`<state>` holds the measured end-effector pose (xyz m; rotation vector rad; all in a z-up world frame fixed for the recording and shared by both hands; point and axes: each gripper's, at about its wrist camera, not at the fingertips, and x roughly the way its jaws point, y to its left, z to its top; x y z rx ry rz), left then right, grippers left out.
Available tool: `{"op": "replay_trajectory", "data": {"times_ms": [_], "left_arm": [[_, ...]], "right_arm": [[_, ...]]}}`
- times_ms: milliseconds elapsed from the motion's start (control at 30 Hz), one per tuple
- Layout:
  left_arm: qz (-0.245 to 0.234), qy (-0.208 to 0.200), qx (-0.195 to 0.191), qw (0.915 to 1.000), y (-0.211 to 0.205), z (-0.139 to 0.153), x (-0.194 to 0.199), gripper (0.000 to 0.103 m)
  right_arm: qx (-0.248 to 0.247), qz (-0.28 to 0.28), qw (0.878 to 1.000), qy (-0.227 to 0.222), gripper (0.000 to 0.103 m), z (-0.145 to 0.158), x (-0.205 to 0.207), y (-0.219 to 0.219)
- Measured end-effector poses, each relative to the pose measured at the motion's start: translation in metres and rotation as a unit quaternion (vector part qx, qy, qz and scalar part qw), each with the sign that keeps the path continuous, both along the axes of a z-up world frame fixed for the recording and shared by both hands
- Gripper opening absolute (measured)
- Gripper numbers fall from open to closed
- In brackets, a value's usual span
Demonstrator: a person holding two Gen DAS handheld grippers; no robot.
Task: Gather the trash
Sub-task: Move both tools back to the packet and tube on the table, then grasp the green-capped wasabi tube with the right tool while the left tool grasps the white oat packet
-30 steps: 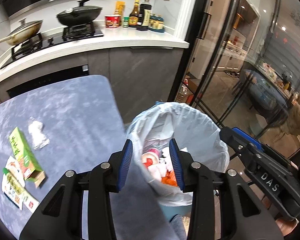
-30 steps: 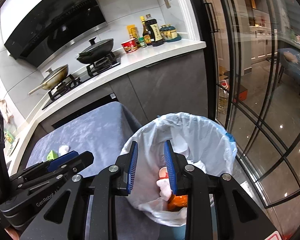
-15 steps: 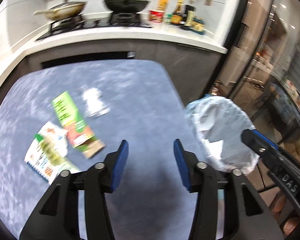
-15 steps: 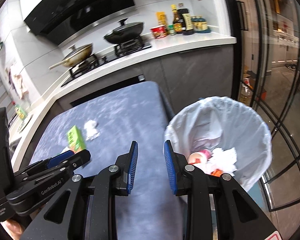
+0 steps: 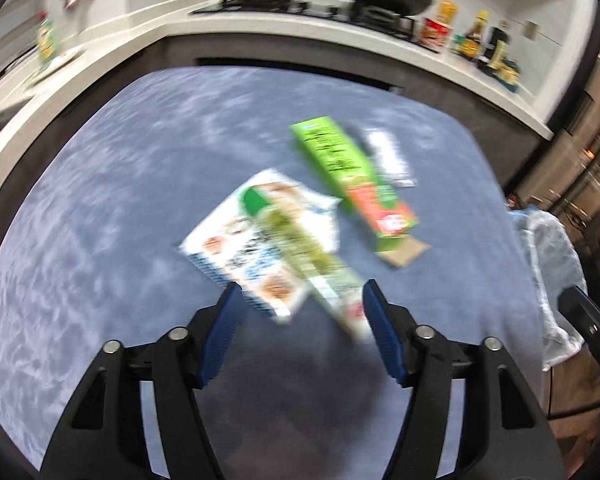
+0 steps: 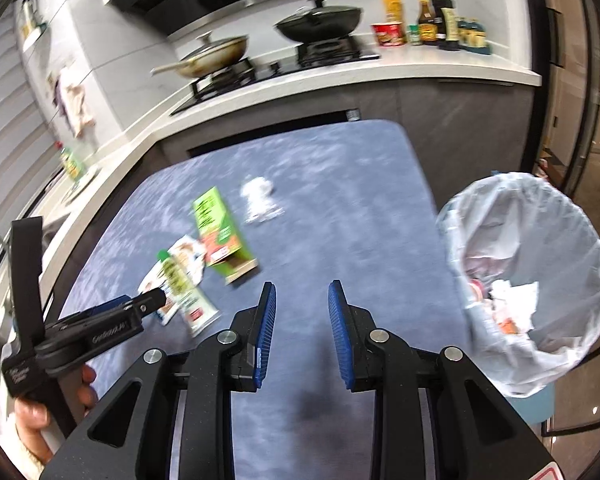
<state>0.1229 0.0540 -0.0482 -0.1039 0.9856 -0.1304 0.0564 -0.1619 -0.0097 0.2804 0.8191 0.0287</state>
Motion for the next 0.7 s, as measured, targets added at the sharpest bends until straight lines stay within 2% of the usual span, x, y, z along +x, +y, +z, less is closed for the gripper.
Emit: {"op": "replay_trajectory", "data": {"times_ms": [133,367,533,700], "left_arm": [[0.034,0.011,-0.005,0.9994,0.031,-0.010,0.006,0.066],[0.056,0.026,-0.014,0.9980,0.057,-0.022,0.017,0.066],[0.057,0.032,-0.022,0.9976,0.067,-0.027,0.023,0.066],[0.063,0.037,-0.035,0.9967,0.078,-0.028,0.026,0.067]], "right_arm": [[-0.004,0.030,0.999,0.011,0.028,-0.008,0.009,0.028],[-0.017,0.083,0.996,0.027,0.036,-0.024,0.027,0.076],[-0.024,0.108,0.993,0.032,0.053,-0.037,0.047,0.103],[-0.043,0.126,0.990,0.045,0.058,-0.052,0.068,0.122]]}}
